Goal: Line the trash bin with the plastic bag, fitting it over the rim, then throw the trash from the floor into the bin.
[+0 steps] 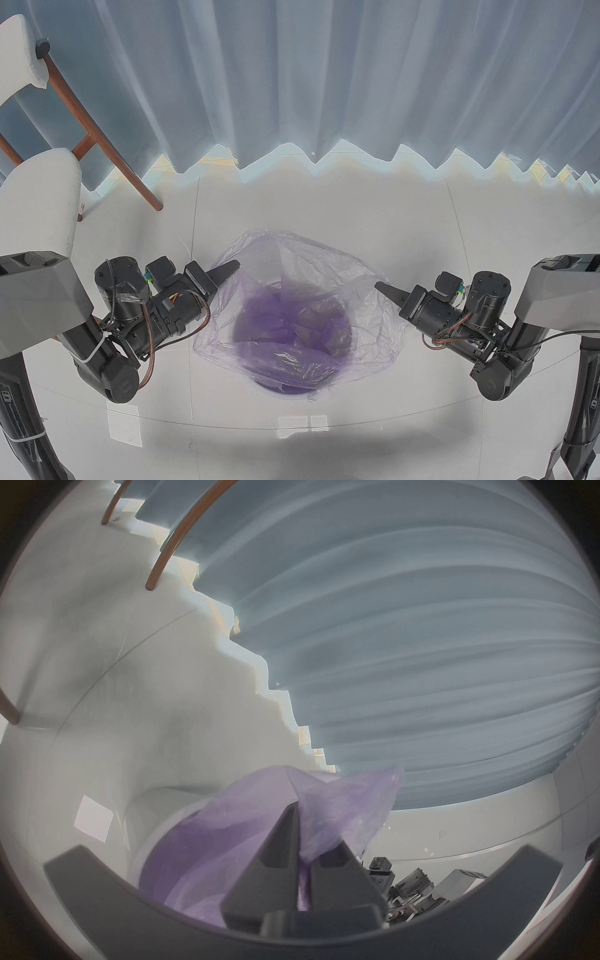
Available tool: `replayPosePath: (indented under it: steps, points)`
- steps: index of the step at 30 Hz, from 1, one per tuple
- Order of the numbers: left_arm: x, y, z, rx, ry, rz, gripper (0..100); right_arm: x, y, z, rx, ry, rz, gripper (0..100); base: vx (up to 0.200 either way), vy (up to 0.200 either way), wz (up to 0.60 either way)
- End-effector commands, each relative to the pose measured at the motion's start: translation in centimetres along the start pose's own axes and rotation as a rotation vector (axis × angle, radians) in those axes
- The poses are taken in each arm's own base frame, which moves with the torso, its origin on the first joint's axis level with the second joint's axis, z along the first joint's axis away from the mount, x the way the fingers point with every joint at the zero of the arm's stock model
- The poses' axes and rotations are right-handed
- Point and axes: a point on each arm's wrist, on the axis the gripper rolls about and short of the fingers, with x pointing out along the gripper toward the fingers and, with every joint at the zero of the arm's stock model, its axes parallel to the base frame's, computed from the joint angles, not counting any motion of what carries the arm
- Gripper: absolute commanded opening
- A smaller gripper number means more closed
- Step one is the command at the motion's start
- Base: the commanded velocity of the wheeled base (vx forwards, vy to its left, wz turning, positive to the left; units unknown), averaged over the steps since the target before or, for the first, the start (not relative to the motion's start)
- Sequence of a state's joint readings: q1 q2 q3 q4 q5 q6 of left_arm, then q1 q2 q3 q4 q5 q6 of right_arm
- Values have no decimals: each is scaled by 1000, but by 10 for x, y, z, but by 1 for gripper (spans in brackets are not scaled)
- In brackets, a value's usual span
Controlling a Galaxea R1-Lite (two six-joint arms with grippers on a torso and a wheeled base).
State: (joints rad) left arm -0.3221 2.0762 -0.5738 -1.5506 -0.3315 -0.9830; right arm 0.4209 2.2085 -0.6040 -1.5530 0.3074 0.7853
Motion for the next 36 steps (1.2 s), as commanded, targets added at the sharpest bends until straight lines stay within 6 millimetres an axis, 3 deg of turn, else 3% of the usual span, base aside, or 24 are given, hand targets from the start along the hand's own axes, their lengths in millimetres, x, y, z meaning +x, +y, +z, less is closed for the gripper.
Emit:
replayPosePath:
  steps: [1, 9, 18, 31, 36]
  points:
    - [10, 17, 1, -6, -4, 21, 0, 9, -16, 3, 5, -22, -16, 0, 0, 0, 0]
    - [16, 40, -2, -83, 77, 19, 0, 29, -30, 7, 8, -35, -25, 0, 0, 0, 0]
    - [29, 52, 15, -153, 53, 1, 0, 52, -47, 21, 40, -37, -67, 0, 0, 0, 0]
    - [32, 110, 20, -199, 21, 108, 0, 66, -70, 15, 57, -14, -115, 0, 0, 0, 0]
    - [35, 112, 16, -202, 31, 109, 0, 70, -68, 16, 53, -15, -107, 0, 0, 0, 0]
